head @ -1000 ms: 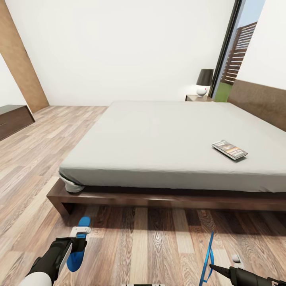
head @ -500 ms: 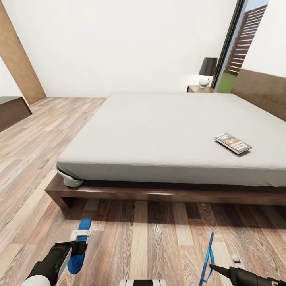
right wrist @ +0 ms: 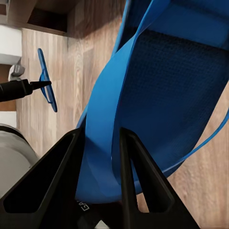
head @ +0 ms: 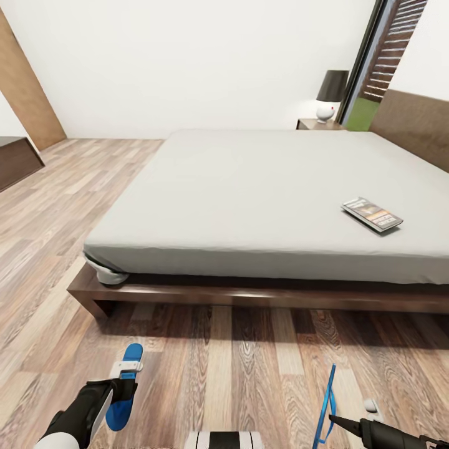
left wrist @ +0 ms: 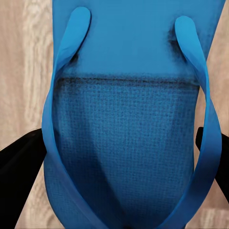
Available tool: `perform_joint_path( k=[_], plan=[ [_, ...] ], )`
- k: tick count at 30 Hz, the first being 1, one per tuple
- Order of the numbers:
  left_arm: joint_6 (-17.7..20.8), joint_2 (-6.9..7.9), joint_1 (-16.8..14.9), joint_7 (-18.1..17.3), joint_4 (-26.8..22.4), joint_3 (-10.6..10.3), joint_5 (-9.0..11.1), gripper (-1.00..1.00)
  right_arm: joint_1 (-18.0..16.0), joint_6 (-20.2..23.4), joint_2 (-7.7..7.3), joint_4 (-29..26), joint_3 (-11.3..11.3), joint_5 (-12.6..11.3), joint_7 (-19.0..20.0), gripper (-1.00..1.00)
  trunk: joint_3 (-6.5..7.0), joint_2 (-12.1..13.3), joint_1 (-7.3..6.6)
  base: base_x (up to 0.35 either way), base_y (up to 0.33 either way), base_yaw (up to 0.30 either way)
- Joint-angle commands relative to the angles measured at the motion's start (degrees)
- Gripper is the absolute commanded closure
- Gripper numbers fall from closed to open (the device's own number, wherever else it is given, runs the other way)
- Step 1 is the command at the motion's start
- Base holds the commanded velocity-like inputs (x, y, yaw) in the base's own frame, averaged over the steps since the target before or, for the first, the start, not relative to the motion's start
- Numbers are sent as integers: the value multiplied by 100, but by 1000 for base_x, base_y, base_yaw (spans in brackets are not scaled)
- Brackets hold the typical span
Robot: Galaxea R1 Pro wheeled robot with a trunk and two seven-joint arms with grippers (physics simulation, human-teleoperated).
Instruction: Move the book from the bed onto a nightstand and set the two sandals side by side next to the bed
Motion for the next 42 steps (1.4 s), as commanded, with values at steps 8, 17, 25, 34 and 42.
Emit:
perform_joint_path(
  k=[8,17,25,34,42],
  plan=[
    [2,3,-2,-52,-11,147,-63,100,-6,42,6,14,40,-54,29,100,-182,-13,19,0,0,0],
    [-13,4,0,-52,-11,185,-63,100,-6,40,4,14,40,-54,29,100,-382,-25,42,0,0,0],
    [-10,4,-1,-52,-11,185,-63,100,-6,42,6,14,40,-54,29,100,-559,-36,63,0,0,0],
    [1,4,-1,-74,-11,185,-55,100,-6,37,8,14,40,-54,29,100,-758,-48,86,0,0,0],
    [5,4,-1,-78,-11,185,-55,100,-6,34,8,14,40,-54,29,100,-935,-58,107,0,0,0]
  ],
)
